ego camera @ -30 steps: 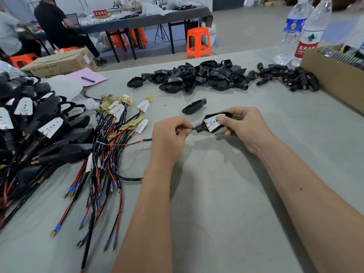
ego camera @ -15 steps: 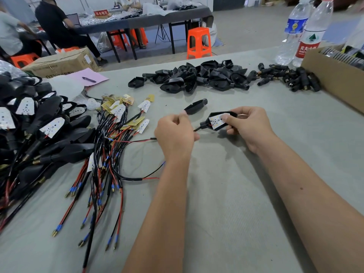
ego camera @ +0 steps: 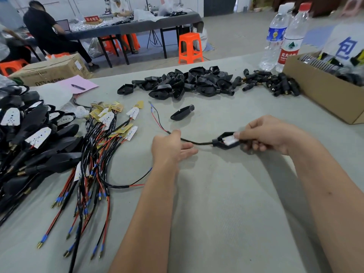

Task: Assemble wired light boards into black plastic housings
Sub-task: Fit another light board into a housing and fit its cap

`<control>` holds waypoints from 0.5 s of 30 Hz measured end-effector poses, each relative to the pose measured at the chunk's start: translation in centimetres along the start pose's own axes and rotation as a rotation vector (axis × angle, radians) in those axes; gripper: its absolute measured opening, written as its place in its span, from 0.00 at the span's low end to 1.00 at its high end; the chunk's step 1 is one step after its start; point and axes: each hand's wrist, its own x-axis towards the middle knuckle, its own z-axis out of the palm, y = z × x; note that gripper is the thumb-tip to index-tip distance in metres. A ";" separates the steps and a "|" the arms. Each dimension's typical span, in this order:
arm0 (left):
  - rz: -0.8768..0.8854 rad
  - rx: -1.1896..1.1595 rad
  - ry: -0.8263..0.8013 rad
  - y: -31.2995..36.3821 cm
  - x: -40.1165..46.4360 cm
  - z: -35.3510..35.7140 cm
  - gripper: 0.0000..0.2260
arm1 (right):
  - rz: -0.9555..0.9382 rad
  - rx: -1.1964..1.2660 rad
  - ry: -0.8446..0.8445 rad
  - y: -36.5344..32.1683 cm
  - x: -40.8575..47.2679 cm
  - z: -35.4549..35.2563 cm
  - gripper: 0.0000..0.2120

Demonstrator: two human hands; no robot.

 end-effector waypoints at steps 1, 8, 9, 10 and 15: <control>0.019 0.020 0.012 0.0 0.1 0.3 0.07 | 0.012 -0.114 -0.039 0.0 -0.5 -0.6 0.14; 0.373 0.559 0.032 -0.5 1.4 5.7 0.08 | 0.050 -0.460 -0.334 -1.2 -2.4 -0.7 0.21; 0.434 0.678 0.009 -0.5 1.6 6.5 0.09 | 0.058 -0.476 -0.346 -1.3 -2.4 -0.7 0.24; 0.486 0.775 -0.012 -0.6 1.9 7.2 0.11 | 0.063 -0.478 -0.339 -1.4 -2.2 -0.9 0.27; 0.603 0.915 -0.013 -0.5 3.2 9.4 0.10 | -0.043 -0.232 0.245 -1.2 2.4 -3.4 0.22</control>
